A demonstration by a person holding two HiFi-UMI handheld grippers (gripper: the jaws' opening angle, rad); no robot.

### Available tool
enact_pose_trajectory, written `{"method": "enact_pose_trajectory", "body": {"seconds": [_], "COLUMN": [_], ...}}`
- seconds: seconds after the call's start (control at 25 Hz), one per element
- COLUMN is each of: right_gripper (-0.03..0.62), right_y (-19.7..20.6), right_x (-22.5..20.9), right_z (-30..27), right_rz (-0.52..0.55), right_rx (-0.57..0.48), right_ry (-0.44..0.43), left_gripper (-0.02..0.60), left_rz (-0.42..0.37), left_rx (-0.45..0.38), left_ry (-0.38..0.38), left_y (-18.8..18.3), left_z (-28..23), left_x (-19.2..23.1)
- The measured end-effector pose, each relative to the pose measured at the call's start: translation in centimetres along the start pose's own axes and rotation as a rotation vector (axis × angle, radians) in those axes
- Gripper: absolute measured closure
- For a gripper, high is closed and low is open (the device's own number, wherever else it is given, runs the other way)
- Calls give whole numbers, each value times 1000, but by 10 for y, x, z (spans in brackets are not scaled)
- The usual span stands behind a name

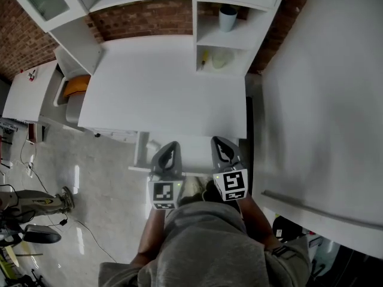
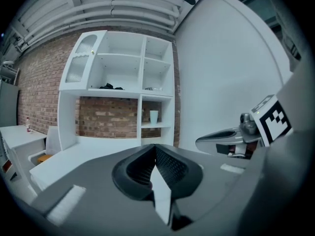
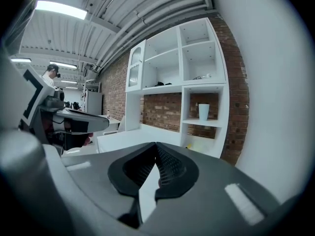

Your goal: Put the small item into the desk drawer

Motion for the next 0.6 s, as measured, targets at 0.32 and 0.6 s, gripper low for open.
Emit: {"method": "enact_pose_trajectory", "body": {"seconds": [0.32,0.6], "right_gripper": [591,591], "right_y": [5,8], "right_x": [-6,-6], "right_z": [15,18], "right_rz": [-12,-15], "right_rx": [2,0], "right_ry": [32,35], "left_gripper": [569,569], "left_rz": [-11,-15], "left_rx": [6,6], "left_ry": [42,49], "left_y": [1,3], "left_z": [1,1], "left_x": [-16,-21]}}
Point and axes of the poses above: the fingertips, and each gripper's own axes: z backward along the fingers, x to its left, y out of its underside, the point moved 2 cm from there along z, backward along the fingers, and after that the axes turned 11 degrees about -y, right-handed, at the moved point
